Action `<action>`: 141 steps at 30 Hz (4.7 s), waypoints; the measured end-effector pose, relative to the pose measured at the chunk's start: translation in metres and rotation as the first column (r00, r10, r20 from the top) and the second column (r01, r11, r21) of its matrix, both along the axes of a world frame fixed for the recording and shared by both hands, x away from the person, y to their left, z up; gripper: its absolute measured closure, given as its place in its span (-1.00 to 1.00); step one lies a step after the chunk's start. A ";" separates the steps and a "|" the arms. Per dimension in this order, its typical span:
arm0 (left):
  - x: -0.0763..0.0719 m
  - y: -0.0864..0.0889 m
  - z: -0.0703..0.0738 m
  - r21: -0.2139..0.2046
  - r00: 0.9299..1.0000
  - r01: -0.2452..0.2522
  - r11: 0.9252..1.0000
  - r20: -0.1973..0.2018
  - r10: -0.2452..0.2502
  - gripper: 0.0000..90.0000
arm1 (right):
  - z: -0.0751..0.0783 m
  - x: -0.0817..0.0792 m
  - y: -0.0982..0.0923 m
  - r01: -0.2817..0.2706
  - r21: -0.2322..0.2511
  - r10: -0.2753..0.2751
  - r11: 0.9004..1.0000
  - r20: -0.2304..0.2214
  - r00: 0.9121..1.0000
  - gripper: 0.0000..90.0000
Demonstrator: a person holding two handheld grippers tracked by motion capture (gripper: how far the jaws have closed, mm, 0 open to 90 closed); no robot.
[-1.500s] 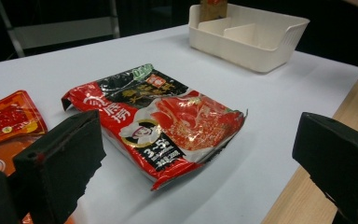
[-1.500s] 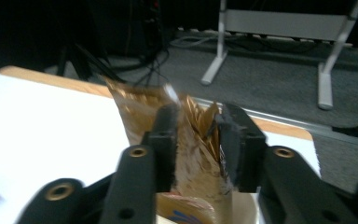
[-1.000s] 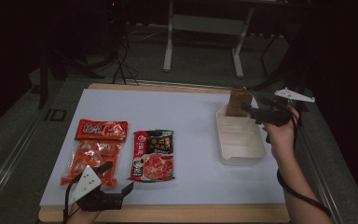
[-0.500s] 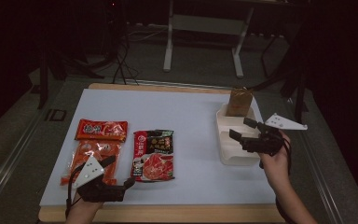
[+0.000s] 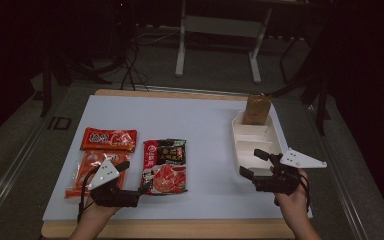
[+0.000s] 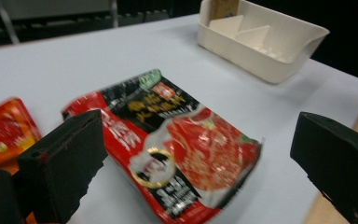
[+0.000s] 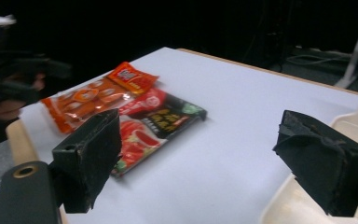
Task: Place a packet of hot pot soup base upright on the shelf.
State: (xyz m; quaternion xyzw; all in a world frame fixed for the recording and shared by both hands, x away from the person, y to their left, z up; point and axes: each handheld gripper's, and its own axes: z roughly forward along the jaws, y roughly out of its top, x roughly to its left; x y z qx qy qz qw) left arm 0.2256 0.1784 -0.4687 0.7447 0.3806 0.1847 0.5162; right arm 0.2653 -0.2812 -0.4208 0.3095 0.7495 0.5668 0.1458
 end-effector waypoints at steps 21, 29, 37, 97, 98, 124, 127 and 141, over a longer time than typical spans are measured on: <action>0.075 -0.004 0.000 0.107 0.994 -0.085 0.991 -0.058 0.092 -0.57 | 0.002 -0.016 0.013 -0.088 -0.013 0.088 0.996 0.016 0.996 -0.69; 0.102 -0.007 -0.006 0.131 0.990 -0.095 0.987 -0.095 0.108 -0.39 | 0.003 -0.018 0.017 -0.118 -0.012 0.118 0.993 0.021 0.993 -0.68; 0.130 -0.004 -0.017 0.159 0.980 -0.095 0.983 -0.156 0.120 -0.24 | 0.002 -0.018 0.016 -0.114 -0.009 0.114 0.993 0.017 0.993 -0.68; 0.169 -0.028 -0.051 0.317 0.930 -0.030 0.948 -0.339 0.143 0.86 | -0.007 -0.015 0.019 -0.135 -0.002 0.135 0.991 -0.053 0.989 -0.67; 0.168 -0.027 -0.050 0.319 0.934 -0.023 0.947 -0.331 0.134 0.87 | -0.007 -0.015 0.019 -0.134 -0.006 0.134 0.991 -0.051 0.990 -0.67; 0.137 -0.035 -0.004 0.283 0.984 -0.038 0.958 -0.155 0.085 0.94 | 0.000 -0.015 0.009 -0.069 -0.010 0.069 0.998 0.060 0.996 -0.64; 0.132 -0.037 0.001 0.281 0.987 -0.039 0.959 -0.136 0.080 0.95 | 0.001 -0.015 0.008 -0.047 -0.011 0.048 0.999 0.079 0.996 -0.66; 0.105 -0.046 0.027 0.254 0.999 -0.017 0.967 -0.028 0.025 0.95 | 0.006 -0.011 0.010 -0.022 0.012 0.021 1.000 0.041 0.999 -0.70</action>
